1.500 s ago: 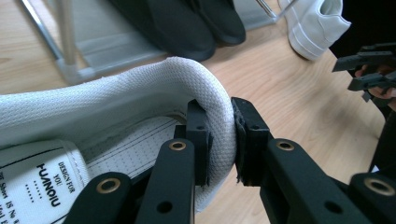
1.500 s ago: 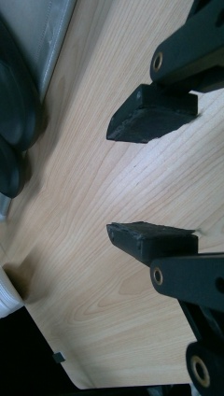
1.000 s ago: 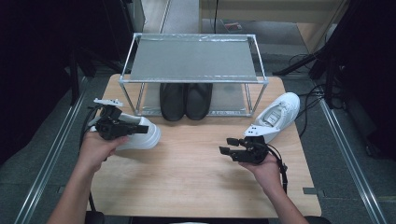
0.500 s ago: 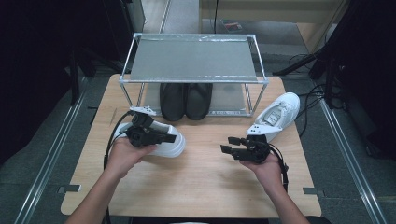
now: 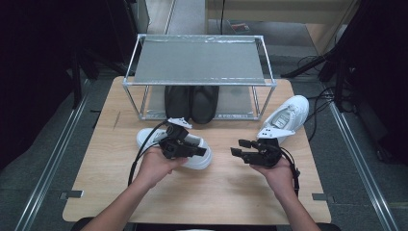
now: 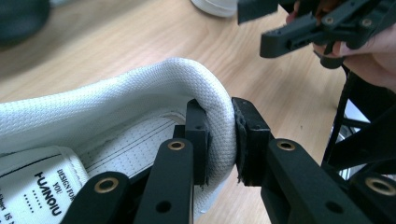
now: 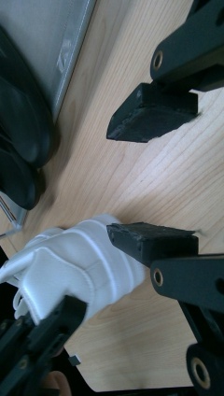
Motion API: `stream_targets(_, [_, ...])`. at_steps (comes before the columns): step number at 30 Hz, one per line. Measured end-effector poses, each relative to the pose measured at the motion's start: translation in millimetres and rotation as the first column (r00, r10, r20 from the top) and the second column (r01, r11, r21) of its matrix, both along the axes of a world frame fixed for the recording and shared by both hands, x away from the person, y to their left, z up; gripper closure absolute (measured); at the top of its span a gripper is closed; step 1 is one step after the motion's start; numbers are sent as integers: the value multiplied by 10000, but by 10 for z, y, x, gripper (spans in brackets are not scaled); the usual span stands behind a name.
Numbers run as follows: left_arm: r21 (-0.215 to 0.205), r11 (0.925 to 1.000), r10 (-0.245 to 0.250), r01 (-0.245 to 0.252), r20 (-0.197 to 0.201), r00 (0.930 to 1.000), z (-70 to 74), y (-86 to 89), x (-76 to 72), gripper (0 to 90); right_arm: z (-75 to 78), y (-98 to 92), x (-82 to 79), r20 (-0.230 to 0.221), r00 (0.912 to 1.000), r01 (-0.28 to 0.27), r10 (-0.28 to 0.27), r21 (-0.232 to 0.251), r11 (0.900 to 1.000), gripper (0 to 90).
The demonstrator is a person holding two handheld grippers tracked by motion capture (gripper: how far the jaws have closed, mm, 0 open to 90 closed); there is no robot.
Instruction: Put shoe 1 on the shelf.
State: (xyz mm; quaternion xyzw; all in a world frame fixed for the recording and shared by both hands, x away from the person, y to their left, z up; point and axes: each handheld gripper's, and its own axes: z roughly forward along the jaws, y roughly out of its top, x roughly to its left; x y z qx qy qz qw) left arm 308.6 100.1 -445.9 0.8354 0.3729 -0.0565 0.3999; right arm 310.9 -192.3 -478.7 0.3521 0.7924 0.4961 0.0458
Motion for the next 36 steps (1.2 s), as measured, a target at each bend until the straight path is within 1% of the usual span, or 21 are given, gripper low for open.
stream_targets(2, [-74, 9999, -132, 131, -114, 9998, -31, -87, -8, 786, 6, -17, 4, -3, 10000, 66, -66, 10, 10000, 488])
stream_targets(6, [-44, 9989, -467, 467, -14, 9989, -103, -300, -49, 785, 9, -47, 18, 18, 9998, 205, -205, 25, 9998, 488])
stream_targets(7, [-110, 9986, -516, 516, -36, 9987, -127, -353, -55, 784, 11, -53, 20, 7, 9997, 224, -224, 19, 9997, 489])
stream_targets(8, [-100, 9979, -636, 635, -84, 9979, -152, -397, -53, 783, 10, -59, 21, 19, 9997, 254, -254, 0, 9997, 489])
stream_targets(9, [-84, 9980, -631, 630, -104, 9980, -181, -435, -56, 781, 10, -64, 21, 15, 9996, 276, -276, -10, 9996, 490])
stream_targets(10, [80, 9974, -711, 712, -78, 9974, -209, -460, -56, 780, 11, -67, 19, -8, 9996, 293, -293, -3, 9996, 491])
stream_targets(12, [94, 9969, -775, 776, -181, 9968, -264, -487, -56, 774, 11, -74, 17, 14, 9996, 297, -297, -5, 9996, 493])
stream_targets(15, [168, 9945, -1031, 1033, -98, 9946, -313, -509, -50, 754, 4, -75, 15, -11, 9996, 282, -282, -48, 9996, 493])
stream_targets(16, [126, 9943, -1056, 1056, -24, 9944, -325, -507, -49, 744, 0, -74, 16, -18, 9996, 271, -272, -51, 9996, 493])
stream_targets(17, [20, 9941, -1084, 1084, -38, 9941, -337, -503, -46, 736, -1, -72, 16, -11, 9996, 268, -268, -67, 9996, 494])
stream_targets(18, [53, 9928, -1194, 1194, -108, 9928, -345, -495, -36, 722, 0, -71, 14, -18, 9997, 262, -262, -74, 9996, 494])
stream_targets(20, [-26, 9934, -1146, 1146, 90, 9934, -334, -474, -38, 692, 3, -73, 11, 16, 9997, 243, -242, -54, 9997, 494])
stream_targets(22, [-268, 9920, -1237, 1236, -18, 9923, -309, -448, -23, 614, 3, -76, 12, 6, 9997, 253, -253, -77, 9996, 493])
stream_targets(24, [-236, 9921, -1228, 1229, 78, 9924, -278, -421, -30, 566, 1, -76, 16, -2, 9997, 264, -264, -88, 9996, 494])
stream_targets(26, [-201, 9919, -1255, 1255, 22, 9921, -246, -386, -28, 503, -1, -71, 16, 0, 9997, 255, -256, -114, 9996, 494])
stream_targets(27, [-258, 9926, -1183, 1186, 138, 9929, -225, -360, -31, 485, -2, -67, 15, -6, 9997, 243, -243, -125, 9996, 494])
stream_targets(28, [-292, 9924, -1192, 1194, 88, 9928, -212, -345, -30, 459, -2, -64, 14, -5, 9997, 225, -225, -148, 9996, 494])
stream_targets(30, [-262, 9927, -1172, 1174, 87, 9931, -170, -301, -32, 439, -3, -61, 13, 13, 9998, 198, -198, -164, 9997, 494])
stream_targets(32, [-210, 9933, -1129, 1134, 232, 9933, -130, -261, -47, 419, -3, -60, 12, 32, 9998, 185, -185, -186, 9997, 494])
stream_targets(33, [-211, 9938, -1082, 1091, 381, 9934, -104, -228, -58, 416, -3, -60, 13, 28, 9998, 186, -186, -189, 9996, 494])
stream_targets(36, [-38, 9950, -993, 996, 497, 9938, -67, -135, -62, 390, -3, -59, 13, 33, 9998, 177, -177, -179, 9997, 494])
